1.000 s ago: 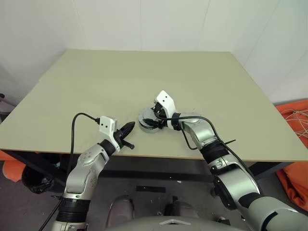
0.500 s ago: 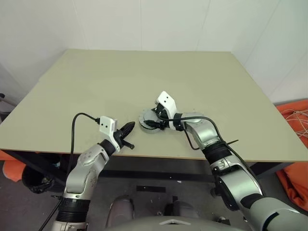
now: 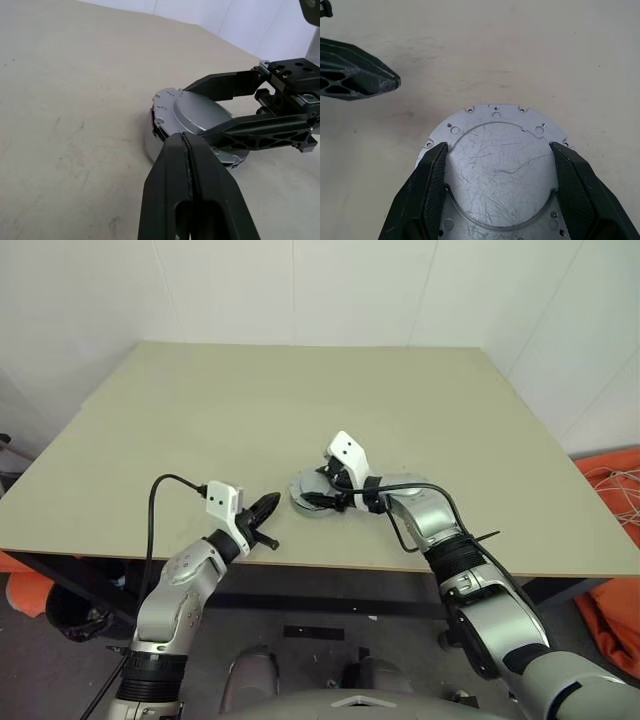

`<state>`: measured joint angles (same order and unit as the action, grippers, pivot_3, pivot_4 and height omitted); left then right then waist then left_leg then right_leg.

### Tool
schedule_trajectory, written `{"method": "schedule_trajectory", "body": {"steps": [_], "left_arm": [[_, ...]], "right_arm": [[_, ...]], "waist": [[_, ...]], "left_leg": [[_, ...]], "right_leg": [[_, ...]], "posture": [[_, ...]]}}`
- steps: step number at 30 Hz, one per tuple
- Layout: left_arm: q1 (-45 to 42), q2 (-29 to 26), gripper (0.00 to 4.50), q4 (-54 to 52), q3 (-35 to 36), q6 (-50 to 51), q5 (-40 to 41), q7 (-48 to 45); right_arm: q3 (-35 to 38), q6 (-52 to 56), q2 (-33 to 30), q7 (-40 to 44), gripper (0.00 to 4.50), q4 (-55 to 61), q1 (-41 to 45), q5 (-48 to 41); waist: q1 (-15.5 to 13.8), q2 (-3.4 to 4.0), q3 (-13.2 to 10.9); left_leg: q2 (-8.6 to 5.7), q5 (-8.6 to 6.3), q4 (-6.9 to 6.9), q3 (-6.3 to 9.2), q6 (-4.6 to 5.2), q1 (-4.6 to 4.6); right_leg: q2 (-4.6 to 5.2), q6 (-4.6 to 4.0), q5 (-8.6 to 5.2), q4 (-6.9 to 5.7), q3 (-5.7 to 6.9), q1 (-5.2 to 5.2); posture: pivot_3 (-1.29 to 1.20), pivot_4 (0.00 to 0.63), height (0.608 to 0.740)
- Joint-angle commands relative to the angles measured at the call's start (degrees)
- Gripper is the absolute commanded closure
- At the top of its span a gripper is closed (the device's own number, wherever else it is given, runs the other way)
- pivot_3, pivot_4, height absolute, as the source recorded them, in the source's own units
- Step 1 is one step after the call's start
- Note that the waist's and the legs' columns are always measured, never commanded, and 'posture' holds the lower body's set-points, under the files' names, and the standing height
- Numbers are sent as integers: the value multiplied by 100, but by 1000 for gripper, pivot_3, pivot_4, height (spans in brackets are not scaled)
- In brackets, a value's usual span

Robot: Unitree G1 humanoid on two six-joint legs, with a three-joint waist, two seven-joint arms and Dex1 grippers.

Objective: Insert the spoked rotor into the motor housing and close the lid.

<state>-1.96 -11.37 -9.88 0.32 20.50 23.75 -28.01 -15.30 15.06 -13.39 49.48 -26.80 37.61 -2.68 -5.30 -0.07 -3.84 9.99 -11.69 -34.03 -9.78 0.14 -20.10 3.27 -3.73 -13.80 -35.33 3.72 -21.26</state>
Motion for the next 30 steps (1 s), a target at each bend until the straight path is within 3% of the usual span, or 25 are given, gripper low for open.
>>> {"method": "schedule_trajectory", "body": {"steps": [1,30], "left_arm": [[-95,-26,4500,-241,74,-25,85,-8],[-49,-31,4500,-262,73,-12,97,-30]], "right_arm": [[-37,-23,-58,58,1385,241,26,59],[-353,148,-103,-57,1385,138,106,461]], "waist": [[1,0,0],[5,0,0]], "left_leg": [[0,0,0,0,0,0],[0,0,3,0,-1,6]], "right_leg": [[0,0,0,0,0,0],[0,15,-8,2,0,5]], "posture": [[0,0,740],[0,0,740]]}}
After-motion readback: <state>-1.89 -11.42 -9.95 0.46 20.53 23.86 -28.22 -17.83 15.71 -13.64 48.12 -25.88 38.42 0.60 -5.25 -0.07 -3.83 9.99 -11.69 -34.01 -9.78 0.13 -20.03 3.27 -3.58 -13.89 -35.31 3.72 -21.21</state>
